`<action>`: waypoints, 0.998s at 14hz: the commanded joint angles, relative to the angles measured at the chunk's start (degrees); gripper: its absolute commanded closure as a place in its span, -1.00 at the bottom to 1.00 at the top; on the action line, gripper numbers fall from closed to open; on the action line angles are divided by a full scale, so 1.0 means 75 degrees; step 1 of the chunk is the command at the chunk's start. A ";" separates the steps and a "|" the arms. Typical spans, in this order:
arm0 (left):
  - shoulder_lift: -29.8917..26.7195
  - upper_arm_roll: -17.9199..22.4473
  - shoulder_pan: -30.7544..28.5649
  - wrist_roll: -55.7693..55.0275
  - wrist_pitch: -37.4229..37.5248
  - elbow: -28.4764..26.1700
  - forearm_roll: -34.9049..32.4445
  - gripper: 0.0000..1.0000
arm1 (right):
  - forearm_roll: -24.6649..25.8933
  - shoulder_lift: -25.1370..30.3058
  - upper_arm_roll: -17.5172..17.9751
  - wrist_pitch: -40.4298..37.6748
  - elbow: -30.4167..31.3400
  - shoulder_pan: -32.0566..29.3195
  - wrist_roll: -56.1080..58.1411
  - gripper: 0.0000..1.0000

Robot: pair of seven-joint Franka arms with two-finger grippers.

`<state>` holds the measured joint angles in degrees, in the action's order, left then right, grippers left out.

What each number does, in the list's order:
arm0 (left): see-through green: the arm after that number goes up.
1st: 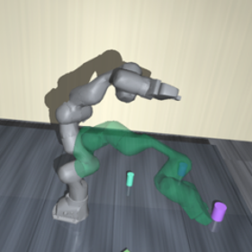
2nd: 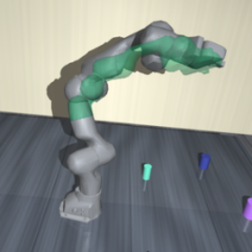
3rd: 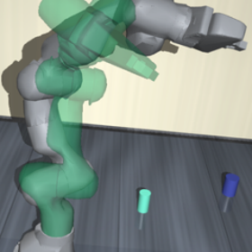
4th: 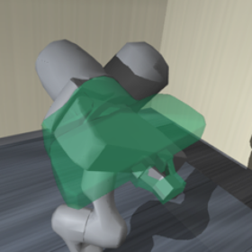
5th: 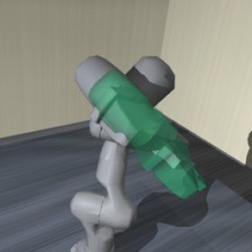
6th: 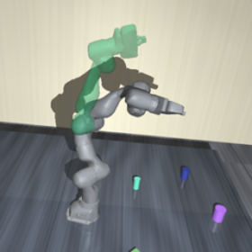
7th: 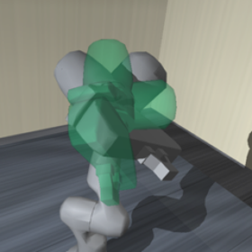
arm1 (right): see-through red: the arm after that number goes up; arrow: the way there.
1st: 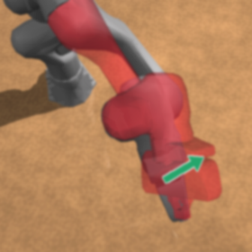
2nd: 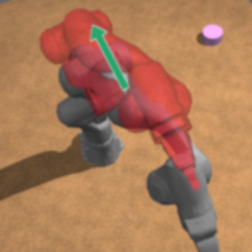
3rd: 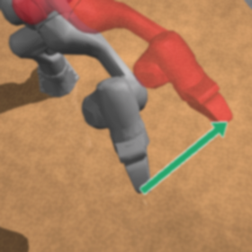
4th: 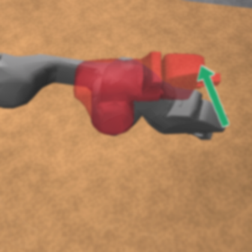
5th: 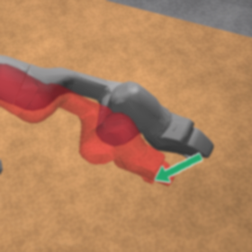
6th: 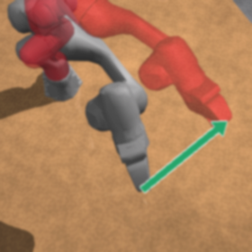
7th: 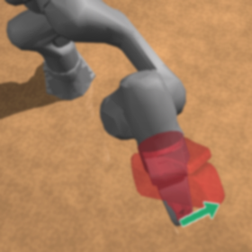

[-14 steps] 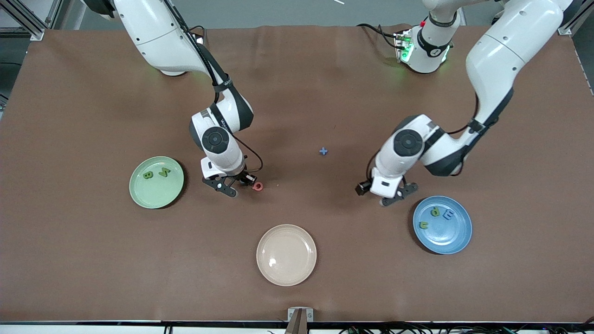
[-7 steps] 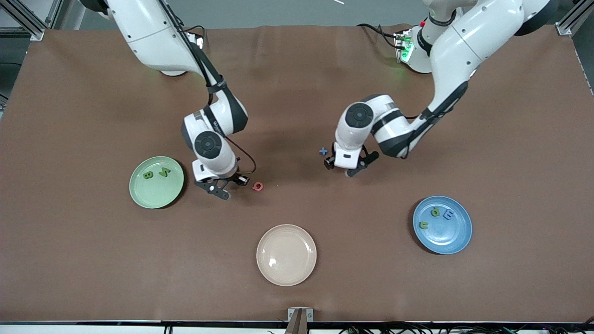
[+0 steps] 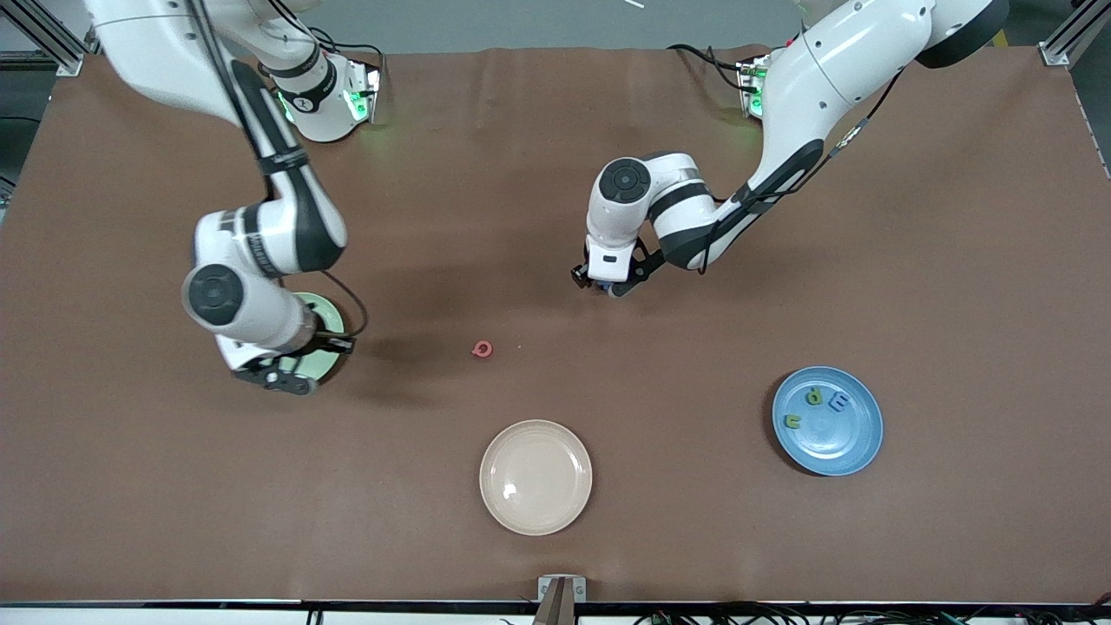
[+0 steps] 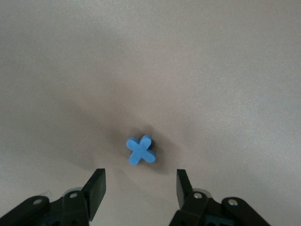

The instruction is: Sort upper and lower case letters into plates

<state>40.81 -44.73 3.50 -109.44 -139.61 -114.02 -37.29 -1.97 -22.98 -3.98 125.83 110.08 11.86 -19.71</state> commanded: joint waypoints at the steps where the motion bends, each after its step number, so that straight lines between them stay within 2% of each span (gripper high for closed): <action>1: 0.0031 0.0035 -0.0033 -0.0197 -0.0147 -0.0020 -0.0301 -0.37 | 0.0075 0.0122 0.0191 0.0296 0.0474 -0.0583 0.0716 1.00; 5: 0.0195 0.0070 -0.0021 -0.0209 -0.0159 0.0015 -0.0675 -0.28 | -0.0006 -0.0076 0.0191 0.0695 0.0568 -0.0632 0.0741 0.99; 10: 0.0230 0.0081 0.0026 -0.0186 -0.0159 0.0015 -0.0723 -0.18 | -0.0018 -0.0405 0.0191 0.1328 0.0896 -0.0585 0.0741 0.96; 12: 0.0242 0.0105 0.0038 -0.0186 -0.0159 0.0026 -0.0723 -0.02 | -0.0018 -0.0498 0.0191 0.1410 0.0908 -0.0562 0.0741 0.95; 13: 0.0242 0.0140 0.0038 -0.0186 -0.0159 0.0027 -0.0723 -0.02 | -0.0018 -0.0546 0.0203 0.1480 0.0908 -0.0550 0.0729 0.89; 14: 0.0242 0.0152 0.0038 -0.0162 -0.0159 0.0027 -0.0723 -0.02 | -0.0018 -0.0546 0.0191 0.1469 0.0908 -0.0550 0.0729 0.52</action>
<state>42.35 -44.05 3.49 -109.55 -140.06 -114.01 -41.20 -2.01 -27.53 -2.81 136.12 116.14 7.76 -14.23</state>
